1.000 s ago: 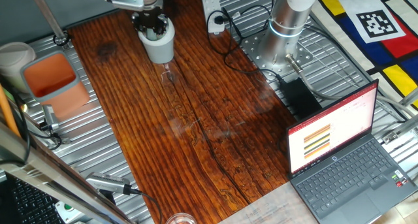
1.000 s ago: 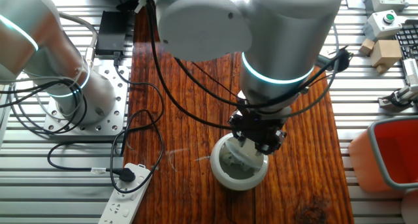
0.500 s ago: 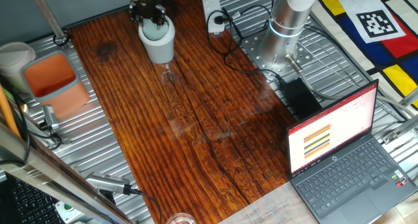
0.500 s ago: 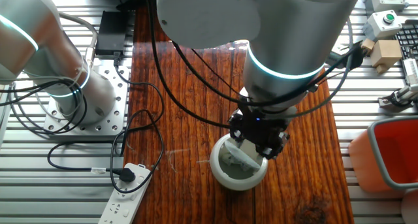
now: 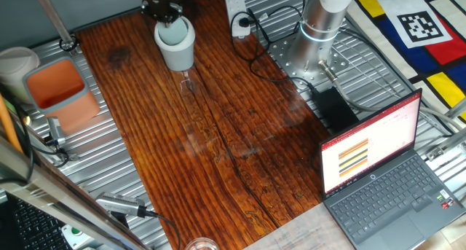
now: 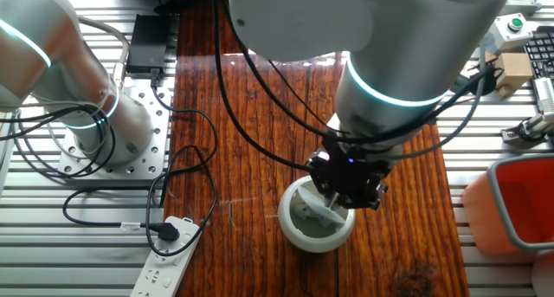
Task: Put the garbage in the trash can
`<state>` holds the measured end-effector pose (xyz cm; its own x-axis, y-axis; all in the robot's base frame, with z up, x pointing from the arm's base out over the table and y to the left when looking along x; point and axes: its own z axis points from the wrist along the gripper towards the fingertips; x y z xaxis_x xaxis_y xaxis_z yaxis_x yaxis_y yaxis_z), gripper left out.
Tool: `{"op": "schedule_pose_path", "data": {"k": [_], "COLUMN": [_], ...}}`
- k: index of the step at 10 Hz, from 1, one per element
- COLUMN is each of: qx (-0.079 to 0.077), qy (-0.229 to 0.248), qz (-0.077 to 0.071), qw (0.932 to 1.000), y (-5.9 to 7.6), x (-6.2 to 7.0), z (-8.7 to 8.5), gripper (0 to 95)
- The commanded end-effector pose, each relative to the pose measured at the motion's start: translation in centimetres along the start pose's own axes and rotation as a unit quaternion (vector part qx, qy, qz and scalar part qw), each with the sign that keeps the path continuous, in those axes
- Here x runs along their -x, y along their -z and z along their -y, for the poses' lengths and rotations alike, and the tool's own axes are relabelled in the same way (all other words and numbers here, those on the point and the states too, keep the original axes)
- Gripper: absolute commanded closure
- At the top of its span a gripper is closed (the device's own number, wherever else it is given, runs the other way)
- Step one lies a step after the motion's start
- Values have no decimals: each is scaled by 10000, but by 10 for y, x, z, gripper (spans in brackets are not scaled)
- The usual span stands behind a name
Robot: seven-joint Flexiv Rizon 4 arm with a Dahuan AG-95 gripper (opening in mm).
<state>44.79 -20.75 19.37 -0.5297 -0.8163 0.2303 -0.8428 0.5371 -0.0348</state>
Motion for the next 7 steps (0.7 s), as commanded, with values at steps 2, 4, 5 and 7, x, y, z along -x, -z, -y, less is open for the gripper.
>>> {"op": "schedule_pose_path", "data": {"k": [2,4,5,7], "qx": [39,30,30,31], "qy": [57,87,85,86], "qz": [-82,-117,-116,-109], "qw": [9999,9999,9999,9999], "y": [2,2,-1,-5], "x": [-5,-6,-6,-6], "z": [1,1,1,2], "gripper": [950,950,950,950]}}
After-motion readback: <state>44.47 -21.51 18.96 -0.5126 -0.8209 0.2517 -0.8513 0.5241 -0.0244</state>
